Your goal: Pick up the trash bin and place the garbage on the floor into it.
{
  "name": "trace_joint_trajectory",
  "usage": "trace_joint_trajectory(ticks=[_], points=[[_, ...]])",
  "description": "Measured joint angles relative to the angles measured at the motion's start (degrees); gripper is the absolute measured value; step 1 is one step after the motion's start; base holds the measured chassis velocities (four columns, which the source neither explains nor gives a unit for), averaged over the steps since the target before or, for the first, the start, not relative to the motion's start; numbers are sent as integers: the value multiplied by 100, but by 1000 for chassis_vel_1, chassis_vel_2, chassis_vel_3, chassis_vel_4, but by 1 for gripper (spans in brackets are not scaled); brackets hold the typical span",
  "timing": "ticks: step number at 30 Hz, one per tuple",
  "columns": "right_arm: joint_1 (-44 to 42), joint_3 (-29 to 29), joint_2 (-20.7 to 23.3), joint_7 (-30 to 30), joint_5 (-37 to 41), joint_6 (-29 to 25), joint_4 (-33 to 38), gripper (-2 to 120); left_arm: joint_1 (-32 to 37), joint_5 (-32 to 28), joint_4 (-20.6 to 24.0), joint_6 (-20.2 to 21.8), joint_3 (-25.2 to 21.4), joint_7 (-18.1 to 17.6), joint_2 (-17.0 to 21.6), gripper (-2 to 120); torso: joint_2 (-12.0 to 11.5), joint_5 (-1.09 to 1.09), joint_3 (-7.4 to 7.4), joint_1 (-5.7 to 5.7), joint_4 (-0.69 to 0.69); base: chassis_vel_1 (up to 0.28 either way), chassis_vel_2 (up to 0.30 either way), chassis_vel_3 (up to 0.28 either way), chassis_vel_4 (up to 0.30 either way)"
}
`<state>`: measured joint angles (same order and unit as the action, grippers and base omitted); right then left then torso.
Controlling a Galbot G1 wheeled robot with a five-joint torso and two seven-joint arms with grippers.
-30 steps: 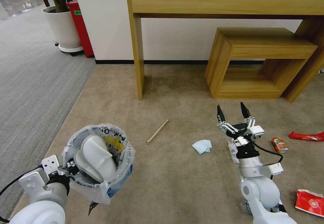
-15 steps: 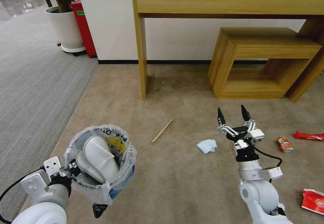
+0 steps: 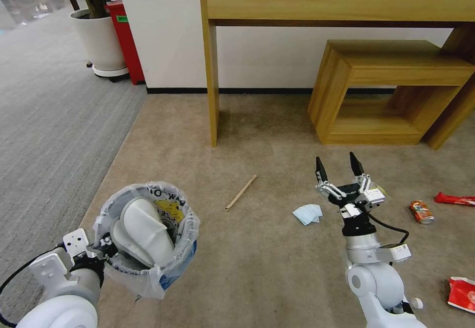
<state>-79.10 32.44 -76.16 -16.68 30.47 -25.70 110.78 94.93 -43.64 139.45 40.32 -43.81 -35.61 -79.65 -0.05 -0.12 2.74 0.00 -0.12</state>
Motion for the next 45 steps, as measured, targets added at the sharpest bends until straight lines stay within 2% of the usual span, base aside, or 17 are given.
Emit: trace_joint_trajectory(ticks=[13,30,40,45], points=[[18,-22,-7,-29,25,24,-52,100,11,26,-34,-11,68,56,-45,0,0,0,0,0,0,-59,44,54,-42],[93,-85,-25,161,-120,59,-112,100,52,42,-7,-27,81,84,-58,0,0,1,2,1,0,-198,211,208,-207],[110,-112,3,246,-122,95,-106,100,55,60,5,-27,98,83,-87,0,0,0,-1,0,0,7,16,11,4],[119,-281,39,558,-141,321,-60,100,106,118,27,-27,100,83,-100,0,0,0,0,0,0,0,0,0,0]])
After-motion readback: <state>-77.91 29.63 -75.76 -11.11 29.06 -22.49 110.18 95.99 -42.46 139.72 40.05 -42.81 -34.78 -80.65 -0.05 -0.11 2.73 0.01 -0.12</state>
